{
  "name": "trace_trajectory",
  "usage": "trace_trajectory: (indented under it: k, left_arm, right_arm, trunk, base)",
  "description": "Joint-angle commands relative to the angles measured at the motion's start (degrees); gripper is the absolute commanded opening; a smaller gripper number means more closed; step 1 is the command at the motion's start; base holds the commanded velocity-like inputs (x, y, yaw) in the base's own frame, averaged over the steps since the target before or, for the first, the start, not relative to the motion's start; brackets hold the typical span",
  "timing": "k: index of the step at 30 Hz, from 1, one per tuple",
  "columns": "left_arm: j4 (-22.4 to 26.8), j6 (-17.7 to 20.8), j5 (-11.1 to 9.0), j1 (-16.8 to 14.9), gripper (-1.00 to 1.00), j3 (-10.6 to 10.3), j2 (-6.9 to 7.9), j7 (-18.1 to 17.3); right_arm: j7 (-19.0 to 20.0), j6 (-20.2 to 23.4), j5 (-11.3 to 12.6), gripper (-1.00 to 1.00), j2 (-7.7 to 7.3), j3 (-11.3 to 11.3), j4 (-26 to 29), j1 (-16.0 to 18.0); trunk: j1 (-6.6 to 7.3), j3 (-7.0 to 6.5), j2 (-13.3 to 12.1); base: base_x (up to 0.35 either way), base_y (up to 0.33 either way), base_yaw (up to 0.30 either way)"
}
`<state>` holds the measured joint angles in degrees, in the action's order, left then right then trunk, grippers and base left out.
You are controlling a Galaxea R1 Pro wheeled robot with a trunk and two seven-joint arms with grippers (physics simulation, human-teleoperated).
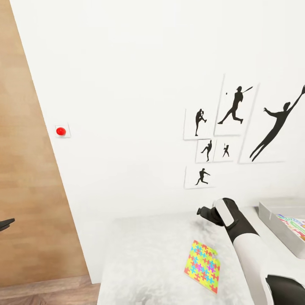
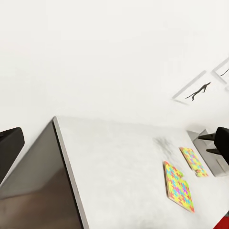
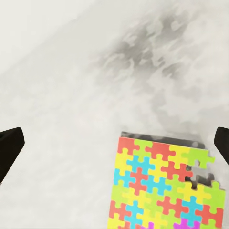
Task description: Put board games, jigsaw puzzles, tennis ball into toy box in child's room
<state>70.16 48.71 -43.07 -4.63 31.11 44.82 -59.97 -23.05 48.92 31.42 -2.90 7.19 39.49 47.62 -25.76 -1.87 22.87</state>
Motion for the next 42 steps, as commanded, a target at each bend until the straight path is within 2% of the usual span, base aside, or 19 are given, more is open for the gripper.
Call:
trace_trajectory:
  k: [1,15,24,42]
  left_arm:
    - [0.0,0.3,-0.2,0.0,1.0,0.0,0.01,-0.1]
    - [0.0,0.3,-0.2,0.0,1.0,-0.1,0.0,-0.1]
    - [0.0,0.3,-0.2,0.0,1.0,-0.1,0.0,-0.1]
    - [0.0,0.3,-0.2,0.0,1.0,-0.1,0.0,-0.1]
  right_arm:
    - [-0.5,0.1,0.6,1.0,0.0,0.0,-0.1,0.0]
    - [-0.5,-0.7,0.6,1.0,-0.08,0.2,-2.1,0.1]
    - [-0.5,-3.4,0.7,1.0,-0.25,0.2,-5.4,0.2]
    - [-0.5,-4.6,0.7,1.0,-0.52,0.4,-6.0,0.2]
  trunk:
    - [-0.02,0.03,0.0]
    - [-0.02,0.67,0.0]
    - [-0.02,1.49,0.0]
    - [-0.02,3.18,0.0]
  base:
    - [0.0,0.0,0.0]
    - [0.0,0.0,0.0]
    - [0.0,0.0,0.0]
    - [0.0,0.0,0.0]
